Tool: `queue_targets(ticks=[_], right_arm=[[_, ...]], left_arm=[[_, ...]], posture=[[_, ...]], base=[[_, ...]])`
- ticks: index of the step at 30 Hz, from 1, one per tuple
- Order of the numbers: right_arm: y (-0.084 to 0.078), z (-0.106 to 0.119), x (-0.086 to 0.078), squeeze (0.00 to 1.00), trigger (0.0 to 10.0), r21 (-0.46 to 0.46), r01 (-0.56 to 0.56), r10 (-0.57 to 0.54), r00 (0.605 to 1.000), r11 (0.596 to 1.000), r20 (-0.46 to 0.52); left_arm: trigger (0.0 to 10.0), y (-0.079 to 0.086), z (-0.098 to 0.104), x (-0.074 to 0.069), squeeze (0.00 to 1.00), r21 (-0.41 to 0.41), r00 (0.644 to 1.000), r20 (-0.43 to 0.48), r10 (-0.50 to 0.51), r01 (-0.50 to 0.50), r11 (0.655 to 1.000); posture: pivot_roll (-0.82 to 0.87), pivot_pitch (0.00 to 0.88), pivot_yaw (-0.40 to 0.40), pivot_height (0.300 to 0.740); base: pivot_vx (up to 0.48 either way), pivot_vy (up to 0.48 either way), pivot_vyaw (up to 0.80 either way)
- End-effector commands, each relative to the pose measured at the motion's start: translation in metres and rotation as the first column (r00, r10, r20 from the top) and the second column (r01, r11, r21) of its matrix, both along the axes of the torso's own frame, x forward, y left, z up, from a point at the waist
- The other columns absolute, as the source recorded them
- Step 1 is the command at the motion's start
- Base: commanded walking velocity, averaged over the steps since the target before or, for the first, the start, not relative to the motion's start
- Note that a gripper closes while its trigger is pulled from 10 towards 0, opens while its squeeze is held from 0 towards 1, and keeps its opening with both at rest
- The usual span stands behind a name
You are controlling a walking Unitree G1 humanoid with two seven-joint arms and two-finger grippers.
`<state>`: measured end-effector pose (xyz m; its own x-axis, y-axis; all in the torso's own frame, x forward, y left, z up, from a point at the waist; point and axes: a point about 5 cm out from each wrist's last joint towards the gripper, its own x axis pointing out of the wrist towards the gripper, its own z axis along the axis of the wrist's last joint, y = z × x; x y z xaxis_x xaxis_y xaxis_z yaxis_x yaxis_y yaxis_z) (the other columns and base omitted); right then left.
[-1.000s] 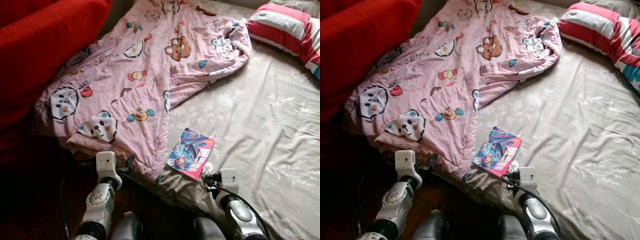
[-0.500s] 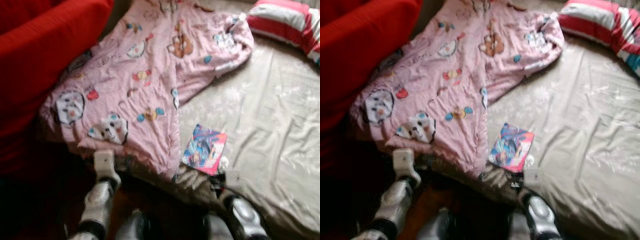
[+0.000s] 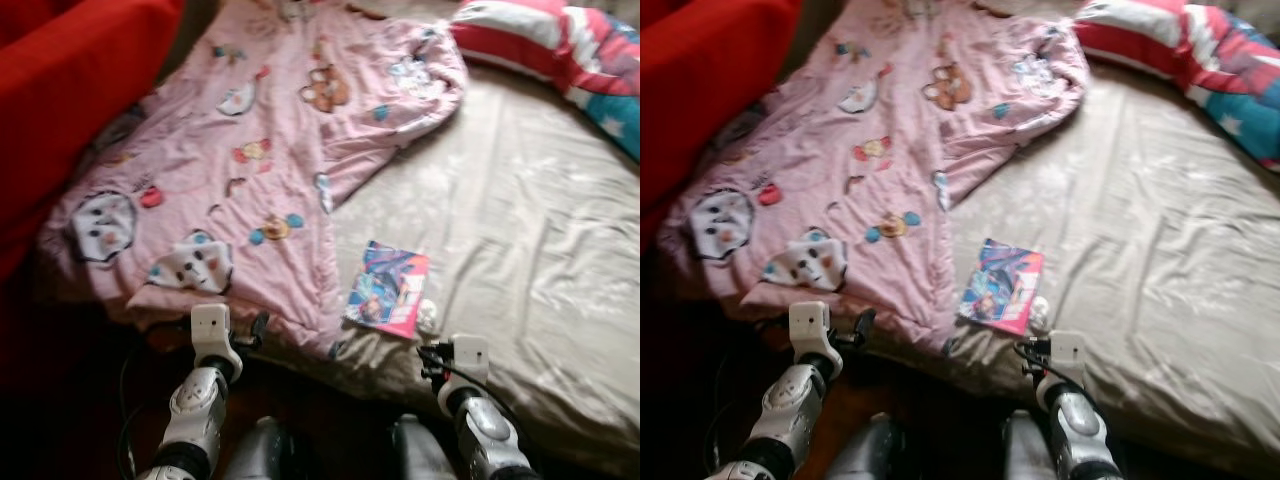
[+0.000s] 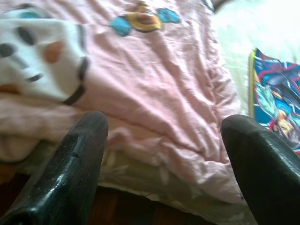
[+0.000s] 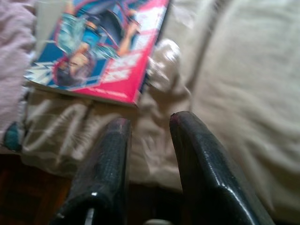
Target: Clean up the room
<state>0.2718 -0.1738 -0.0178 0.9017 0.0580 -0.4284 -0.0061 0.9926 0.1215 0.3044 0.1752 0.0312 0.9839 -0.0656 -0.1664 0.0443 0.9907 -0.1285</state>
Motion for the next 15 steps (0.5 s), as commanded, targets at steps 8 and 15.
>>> queue_targets(ticks=[8, 15], right_arm=[[-0.0015, -0.0079, -0.0093, 0.0, 10.0, 0.01, 0.022, -0.021, 0.999, 1.0, -0.032], [0.0015, -0.0067, -0.0085, 0.0, 10.0, 0.004, -0.01, 0.01, 1.0, 1.0, -0.016]], left_arm=[[10.0, 0.0014, -0.0054, -0.0039, 0.0, -0.012, 1.0, -0.021, 0.004, -0.004, 1.0], [10.0, 0.0007, -0.0044, -0.0028, 0.0, -0.012, 1.0, -0.017, 0.003, -0.003, 1.0]], posture=[[-0.11, 0.251, 0.054, 0.671], [-0.11, 0.251, 0.057, 0.671]], base=[[0.0, 0.0, -0.05], [0.069, 0.0, 0.0]])
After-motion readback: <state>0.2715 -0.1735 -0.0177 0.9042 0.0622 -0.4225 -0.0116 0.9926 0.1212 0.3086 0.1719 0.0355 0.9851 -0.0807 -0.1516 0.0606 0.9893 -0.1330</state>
